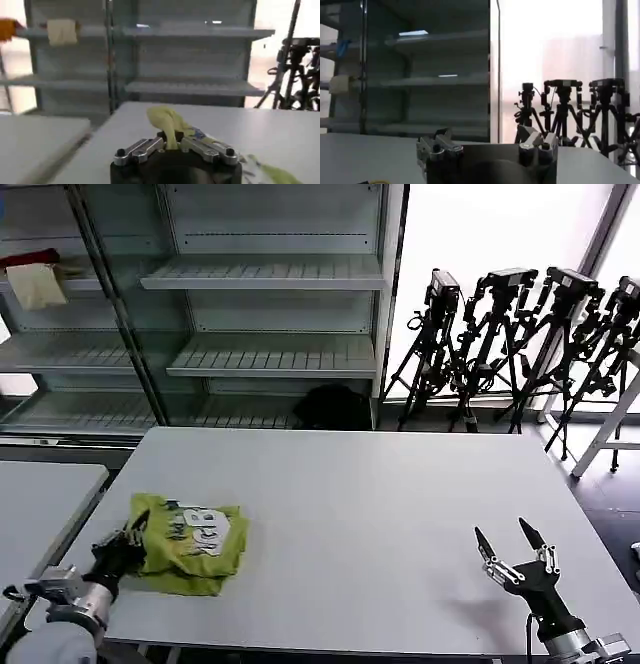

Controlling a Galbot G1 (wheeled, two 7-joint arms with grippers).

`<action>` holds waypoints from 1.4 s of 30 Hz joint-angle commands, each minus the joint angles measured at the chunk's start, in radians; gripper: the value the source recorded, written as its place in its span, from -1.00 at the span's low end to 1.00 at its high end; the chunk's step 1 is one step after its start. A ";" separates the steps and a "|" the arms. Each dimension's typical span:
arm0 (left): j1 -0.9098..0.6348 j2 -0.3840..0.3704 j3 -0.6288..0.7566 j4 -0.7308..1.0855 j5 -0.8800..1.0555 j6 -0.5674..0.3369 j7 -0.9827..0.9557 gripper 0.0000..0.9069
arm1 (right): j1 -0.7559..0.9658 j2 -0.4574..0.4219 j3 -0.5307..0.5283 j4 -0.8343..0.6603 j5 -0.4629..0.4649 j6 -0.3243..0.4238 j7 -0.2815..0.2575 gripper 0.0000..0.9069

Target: Fold and organize the clothes.

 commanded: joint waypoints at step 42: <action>-0.651 -0.160 0.861 0.013 0.305 0.070 -0.233 1.00 | 0.067 0.042 -0.059 0.024 -0.054 -0.091 0.029 1.00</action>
